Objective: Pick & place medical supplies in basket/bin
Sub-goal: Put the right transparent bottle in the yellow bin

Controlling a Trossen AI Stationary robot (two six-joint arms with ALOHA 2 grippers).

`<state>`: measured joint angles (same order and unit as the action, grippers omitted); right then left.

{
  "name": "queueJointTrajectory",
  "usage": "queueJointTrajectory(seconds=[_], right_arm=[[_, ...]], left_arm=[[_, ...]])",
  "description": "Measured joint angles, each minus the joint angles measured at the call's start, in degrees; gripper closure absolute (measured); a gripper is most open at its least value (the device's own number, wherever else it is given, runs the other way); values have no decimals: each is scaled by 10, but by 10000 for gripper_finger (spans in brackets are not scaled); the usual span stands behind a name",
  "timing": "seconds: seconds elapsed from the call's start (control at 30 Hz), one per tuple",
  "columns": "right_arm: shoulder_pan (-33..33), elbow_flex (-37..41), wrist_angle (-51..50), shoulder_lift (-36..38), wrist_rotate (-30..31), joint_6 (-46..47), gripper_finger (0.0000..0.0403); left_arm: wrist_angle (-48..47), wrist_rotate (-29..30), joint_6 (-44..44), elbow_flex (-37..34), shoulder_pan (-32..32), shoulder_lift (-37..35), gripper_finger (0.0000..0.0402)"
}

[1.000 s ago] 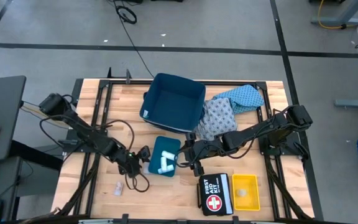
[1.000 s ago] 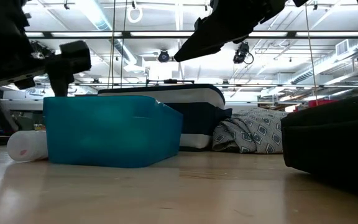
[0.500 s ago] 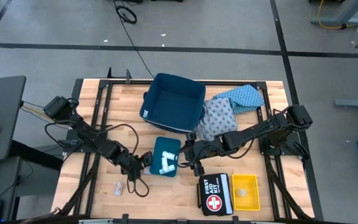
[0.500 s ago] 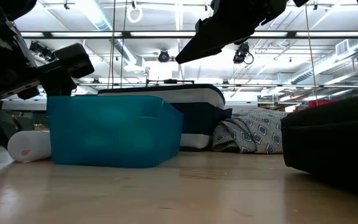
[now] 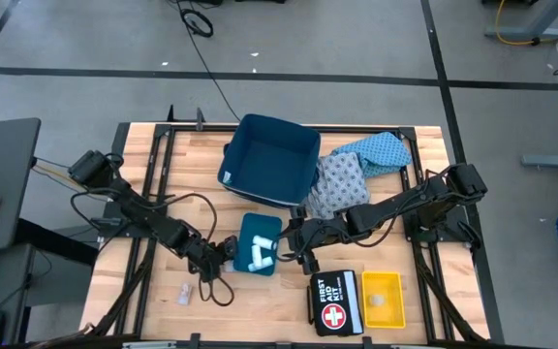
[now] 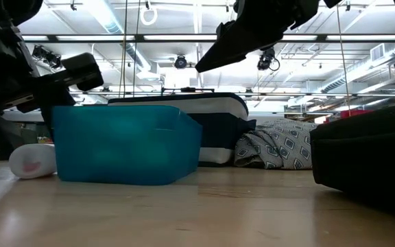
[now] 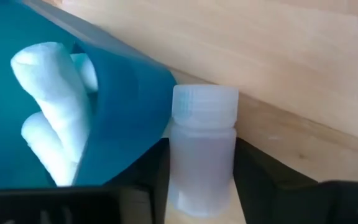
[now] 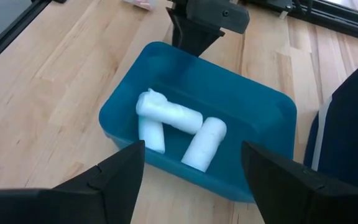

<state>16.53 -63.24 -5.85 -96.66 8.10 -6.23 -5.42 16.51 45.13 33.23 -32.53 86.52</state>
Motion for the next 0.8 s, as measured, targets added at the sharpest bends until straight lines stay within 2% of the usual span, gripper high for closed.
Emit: queueJointTrajectory(seconds=[0.1,0.5,0.8], right_arm=[[0,0,0,0,0,8,128],[0,0,-5,0,-11,15,128],[0,0,-3,0,-19,15,128]], left_arm=[[3,2,-15,0,0,0,282],[-5,31,-137,0,-1,0,283],[-39,16,-226,-1,-1,-53,283]])
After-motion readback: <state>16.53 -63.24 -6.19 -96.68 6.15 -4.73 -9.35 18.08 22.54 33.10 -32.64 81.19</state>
